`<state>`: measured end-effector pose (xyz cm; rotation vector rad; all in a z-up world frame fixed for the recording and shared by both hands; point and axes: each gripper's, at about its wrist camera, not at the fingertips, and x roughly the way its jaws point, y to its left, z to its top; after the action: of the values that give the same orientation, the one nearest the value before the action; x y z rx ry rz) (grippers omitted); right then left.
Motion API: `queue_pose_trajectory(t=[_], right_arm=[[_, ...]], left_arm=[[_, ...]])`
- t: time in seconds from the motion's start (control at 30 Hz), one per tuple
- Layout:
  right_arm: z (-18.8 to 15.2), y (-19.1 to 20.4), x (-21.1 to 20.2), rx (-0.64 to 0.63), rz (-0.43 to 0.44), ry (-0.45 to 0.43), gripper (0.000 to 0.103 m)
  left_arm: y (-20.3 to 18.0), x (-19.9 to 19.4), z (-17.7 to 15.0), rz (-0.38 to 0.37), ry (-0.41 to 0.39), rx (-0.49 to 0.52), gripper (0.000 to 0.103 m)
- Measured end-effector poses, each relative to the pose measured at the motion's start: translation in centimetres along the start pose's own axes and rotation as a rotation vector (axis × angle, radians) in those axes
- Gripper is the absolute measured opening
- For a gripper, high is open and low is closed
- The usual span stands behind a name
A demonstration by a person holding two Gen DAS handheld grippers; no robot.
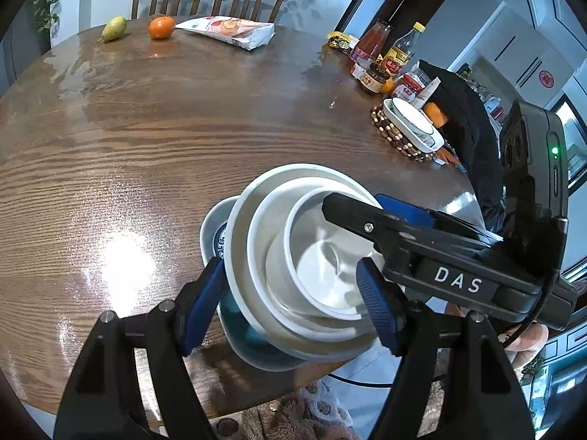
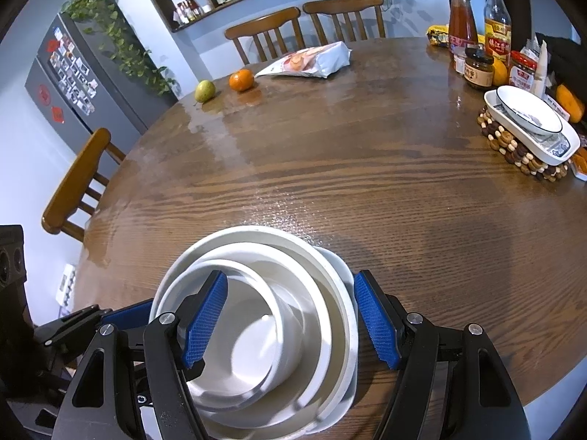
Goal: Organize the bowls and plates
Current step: 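Lower the nested bowls onto the teal plate and open the right gripper, then withdraw the right gripper from the finished stack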
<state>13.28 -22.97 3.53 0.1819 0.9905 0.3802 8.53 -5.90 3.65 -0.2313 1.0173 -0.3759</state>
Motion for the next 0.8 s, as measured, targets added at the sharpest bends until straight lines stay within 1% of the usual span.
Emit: queue_pose_trajectory(t=[0.23,0.53,0.67,0.7,0.8], right_arm=[[0.1,0.2,-0.2,-0.003,-0.011,-0.007,0.073],[0.3,0.0,-0.3,-0.001,-0.012,-0.014,0.073],[0.3,0.0,-0.6,-0.001,-0.001,-0.025,0.073],[0.3,0.0,-0.8,-0.002,-0.001,-0.032,0.073],[0.1,0.1,-1.6,-0.005,-0.011,-0.061,0.073]], left_arm=[[0.1,-0.7,0.2,-0.006,-0.025,-0.008,0.073],[-0.4,-1.3,0.1,-0.013,-0.040,0.018,0.073],[-0.8,-2.1,-0.2,-0.011,-0.070,0.037,0.074],[-0.9,-2.4,-0.4,-0.005,-0.082,0.044,0.074],[-1.2,-3.1,-0.9,0.014,-0.122,0.070,0.082]])
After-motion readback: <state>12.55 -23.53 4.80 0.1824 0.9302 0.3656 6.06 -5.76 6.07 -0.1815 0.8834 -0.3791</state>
